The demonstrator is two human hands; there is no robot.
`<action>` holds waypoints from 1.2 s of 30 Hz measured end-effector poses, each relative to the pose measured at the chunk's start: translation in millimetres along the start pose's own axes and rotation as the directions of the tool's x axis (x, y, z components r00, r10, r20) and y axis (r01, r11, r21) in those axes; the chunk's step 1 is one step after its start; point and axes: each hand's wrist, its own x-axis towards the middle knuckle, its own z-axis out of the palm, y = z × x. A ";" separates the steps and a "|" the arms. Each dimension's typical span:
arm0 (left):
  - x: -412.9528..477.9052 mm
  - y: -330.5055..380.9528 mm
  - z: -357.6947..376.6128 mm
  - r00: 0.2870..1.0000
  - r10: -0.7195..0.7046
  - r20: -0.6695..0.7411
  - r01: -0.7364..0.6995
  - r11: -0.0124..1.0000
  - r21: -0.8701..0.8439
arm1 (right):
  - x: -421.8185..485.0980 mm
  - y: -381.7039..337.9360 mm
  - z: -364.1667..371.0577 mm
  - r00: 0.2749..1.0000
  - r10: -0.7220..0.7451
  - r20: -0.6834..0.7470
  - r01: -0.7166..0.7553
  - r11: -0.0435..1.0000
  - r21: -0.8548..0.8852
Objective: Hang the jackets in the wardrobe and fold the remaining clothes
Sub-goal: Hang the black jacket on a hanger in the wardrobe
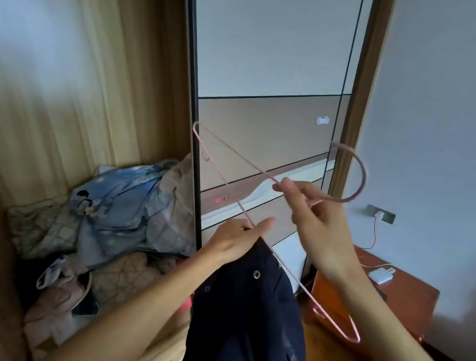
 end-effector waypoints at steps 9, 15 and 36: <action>-9.5 4.8 -0.6 0.843 -0.282 0.458 0.259 0.959 0.114 | -45.6 87.4 -112.8 0.915 0.337 -0.221 -0.318 0.941 0.118; 14.9 1.7 7.3 0.913 -0.300 0.277 0.319 0.947 -0.025 | -95.4 130.0 -155.9 0.858 0.485 -0.166 -0.460 0.872 0.170; -7.3 46.7 30.5 0.953 -0.024 0.303 -0.048 0.972 0.229 | -188.5 171.5 -164.7 0.871 0.490 0.034 -0.490 0.872 -0.008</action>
